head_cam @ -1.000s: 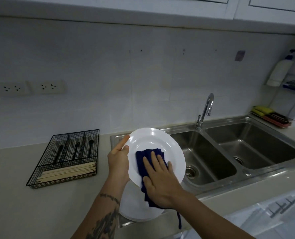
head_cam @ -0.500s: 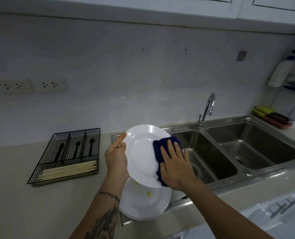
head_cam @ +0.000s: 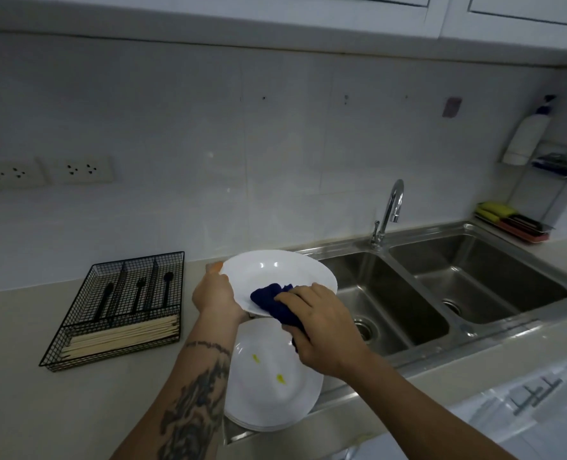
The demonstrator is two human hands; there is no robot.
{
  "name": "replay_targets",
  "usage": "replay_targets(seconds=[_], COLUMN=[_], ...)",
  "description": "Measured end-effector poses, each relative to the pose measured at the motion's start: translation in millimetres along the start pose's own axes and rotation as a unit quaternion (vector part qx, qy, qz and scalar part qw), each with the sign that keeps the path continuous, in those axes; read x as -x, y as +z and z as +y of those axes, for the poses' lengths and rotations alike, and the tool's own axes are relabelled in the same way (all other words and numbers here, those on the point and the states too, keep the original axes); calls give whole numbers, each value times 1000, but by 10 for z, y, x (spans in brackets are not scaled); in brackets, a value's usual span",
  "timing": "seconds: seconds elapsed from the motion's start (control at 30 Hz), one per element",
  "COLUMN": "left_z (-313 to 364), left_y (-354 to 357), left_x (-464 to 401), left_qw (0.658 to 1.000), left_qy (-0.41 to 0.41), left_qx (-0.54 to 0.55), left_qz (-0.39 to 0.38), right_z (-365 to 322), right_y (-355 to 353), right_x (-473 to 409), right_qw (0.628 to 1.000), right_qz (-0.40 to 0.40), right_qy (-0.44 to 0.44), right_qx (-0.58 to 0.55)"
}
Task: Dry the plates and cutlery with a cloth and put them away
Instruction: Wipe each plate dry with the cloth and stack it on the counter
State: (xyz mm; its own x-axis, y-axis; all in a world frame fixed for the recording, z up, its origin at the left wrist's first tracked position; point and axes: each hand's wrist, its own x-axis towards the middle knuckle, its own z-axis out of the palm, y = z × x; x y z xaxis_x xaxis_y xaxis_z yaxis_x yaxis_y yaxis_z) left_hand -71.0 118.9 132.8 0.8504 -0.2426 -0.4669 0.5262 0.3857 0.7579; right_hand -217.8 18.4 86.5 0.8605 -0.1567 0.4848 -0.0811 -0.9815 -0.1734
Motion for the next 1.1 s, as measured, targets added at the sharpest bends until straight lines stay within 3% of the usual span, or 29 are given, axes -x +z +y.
replay_targets(seconds=[0.1, 0.23, 0.3, 0.4, 0.6, 0.8, 0.93, 1.1], left_z=[-69, -123, -121, -114, -62, -218, -315, -328], left_y=[-3, -115, -176, -229, -87, 27, 111, 152], left_x=[-59, -158, -155, -131, -132, 43, 154, 118], left_qw=[999, 971, 923, 818, 714, 743, 777, 796], left_qy=[20, 111, 220, 397, 511, 496, 439, 406], left_qx=[-30, -174, -275, -353, -404, -377, -392, -405], left_qz=[-26, -122, -155, -222, -256, -244, -222, -195], right_z=[91, 193, 225, 287, 393, 429, 333, 279], right_y=[14, -111, -198, -330, -504, -363, -149, -42], right_x=[-4, -104, -151, -208, -280, -214, -103, 12], right_qw=[998, 990, 986, 976, 974, 968, 960, 972], right_qz=[56, 135, 158, 187, 164, 185, 194, 143], right_qy=[5, 34, 40, 48, 56, 110, 171, 141], right_qx=[-12, -26, -45, -102, -144, -133, -106, -120])
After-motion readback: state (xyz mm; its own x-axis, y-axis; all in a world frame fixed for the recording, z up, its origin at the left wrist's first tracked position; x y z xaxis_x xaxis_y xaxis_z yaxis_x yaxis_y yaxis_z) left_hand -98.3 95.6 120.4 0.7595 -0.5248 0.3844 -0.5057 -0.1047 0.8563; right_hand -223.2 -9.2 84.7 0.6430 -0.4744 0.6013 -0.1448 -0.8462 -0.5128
